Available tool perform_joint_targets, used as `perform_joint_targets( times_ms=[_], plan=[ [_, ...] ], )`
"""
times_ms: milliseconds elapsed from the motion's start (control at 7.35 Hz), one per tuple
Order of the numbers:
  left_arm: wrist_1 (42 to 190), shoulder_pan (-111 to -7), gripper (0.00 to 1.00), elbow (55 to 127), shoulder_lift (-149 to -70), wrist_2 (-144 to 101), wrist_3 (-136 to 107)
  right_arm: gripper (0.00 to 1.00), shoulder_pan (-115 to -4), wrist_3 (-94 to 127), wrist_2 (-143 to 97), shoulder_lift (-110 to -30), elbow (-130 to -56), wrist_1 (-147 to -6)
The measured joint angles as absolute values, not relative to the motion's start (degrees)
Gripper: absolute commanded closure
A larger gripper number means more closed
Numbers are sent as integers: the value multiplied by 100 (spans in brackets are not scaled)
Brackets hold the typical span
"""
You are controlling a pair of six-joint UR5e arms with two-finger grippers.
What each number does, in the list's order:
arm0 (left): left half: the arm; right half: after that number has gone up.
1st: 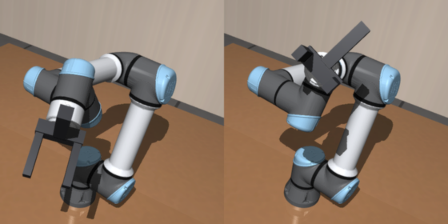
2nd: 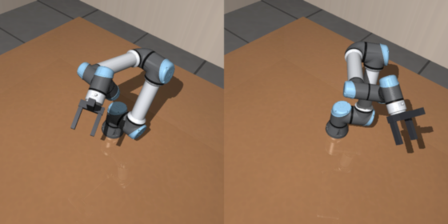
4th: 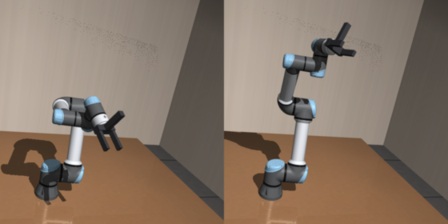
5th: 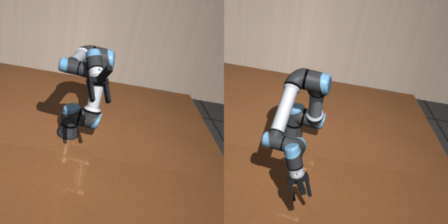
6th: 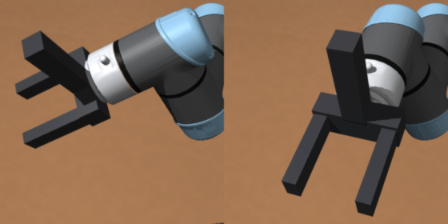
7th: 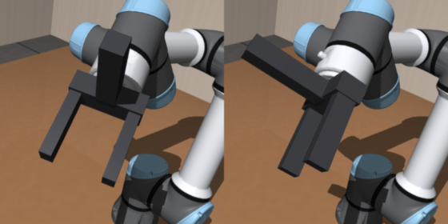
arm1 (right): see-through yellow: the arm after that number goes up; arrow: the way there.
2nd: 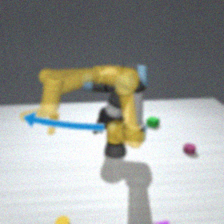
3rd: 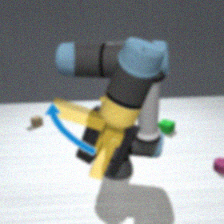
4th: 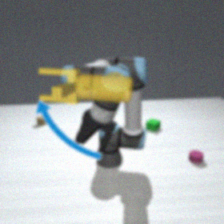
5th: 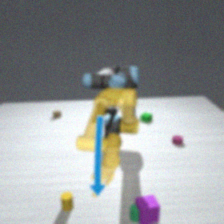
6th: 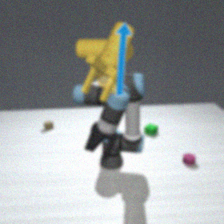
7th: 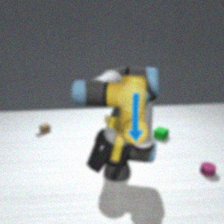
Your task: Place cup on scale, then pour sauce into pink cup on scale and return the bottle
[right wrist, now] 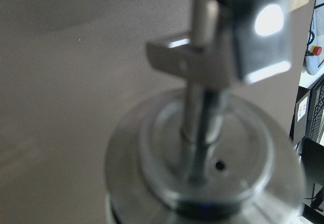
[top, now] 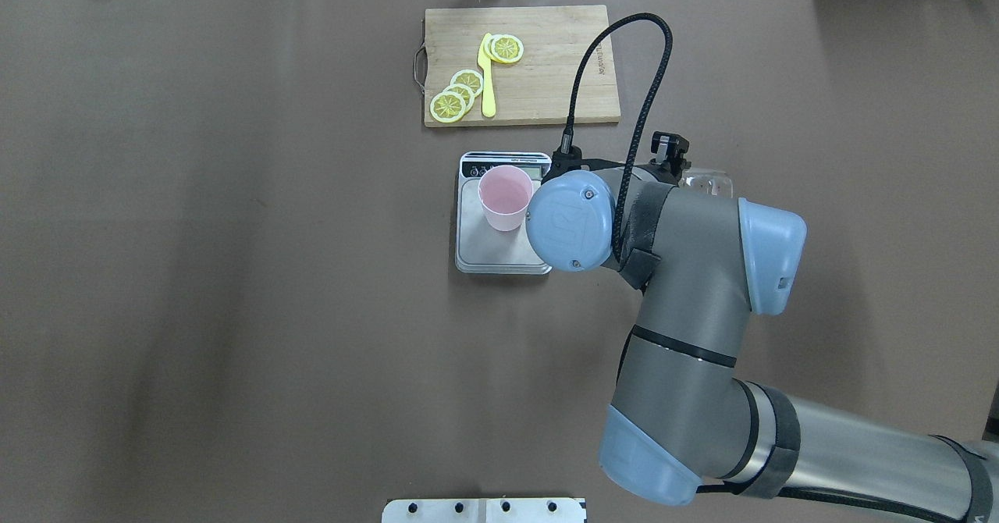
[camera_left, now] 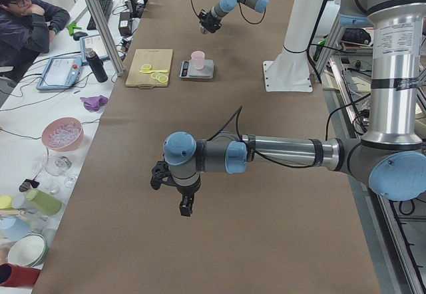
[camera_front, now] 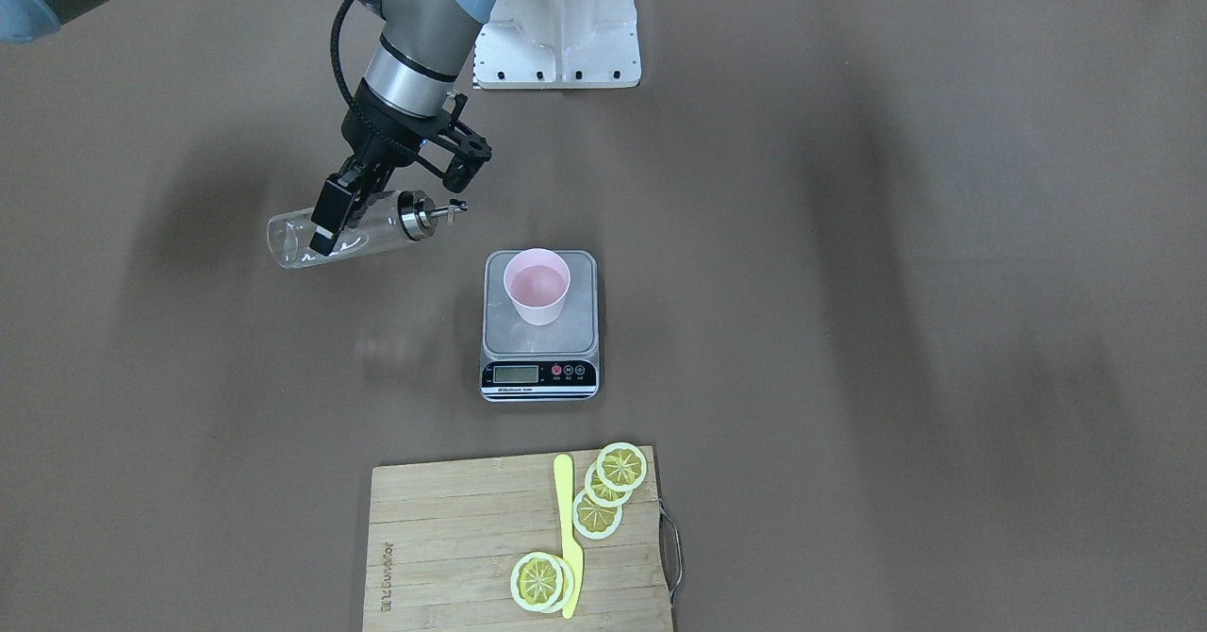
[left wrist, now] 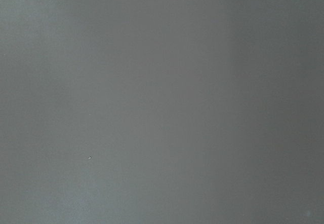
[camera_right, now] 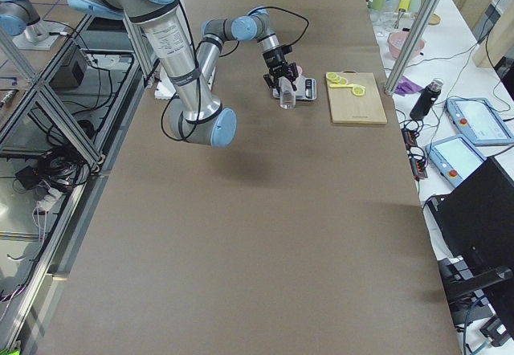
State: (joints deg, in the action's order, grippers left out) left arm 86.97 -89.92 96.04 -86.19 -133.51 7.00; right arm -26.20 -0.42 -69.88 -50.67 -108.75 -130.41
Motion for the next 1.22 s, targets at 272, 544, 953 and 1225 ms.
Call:
perform_joint_targets(
  times_ms=[272,544,953,1225],
  plan=[
    [8706,-9037,2,9603,-8556,-13351,703,100,-2597,-142,-6963,-4756,-10601,-13296],
    [8731,-9075,2,9605,-8480,-13348,703,100,-2598,-188,-6963,-4321,-10093,-13488],
    [8736,-9121,2,9605,-8416,-13342,705,100,-2617,-342,-6969,-3959,-9712,-13891],
    [8736,-9144,2,9594,-8405,-13336,711,100,-2646,-381,-6970,-3712,-9444,-14125]
  ],
)
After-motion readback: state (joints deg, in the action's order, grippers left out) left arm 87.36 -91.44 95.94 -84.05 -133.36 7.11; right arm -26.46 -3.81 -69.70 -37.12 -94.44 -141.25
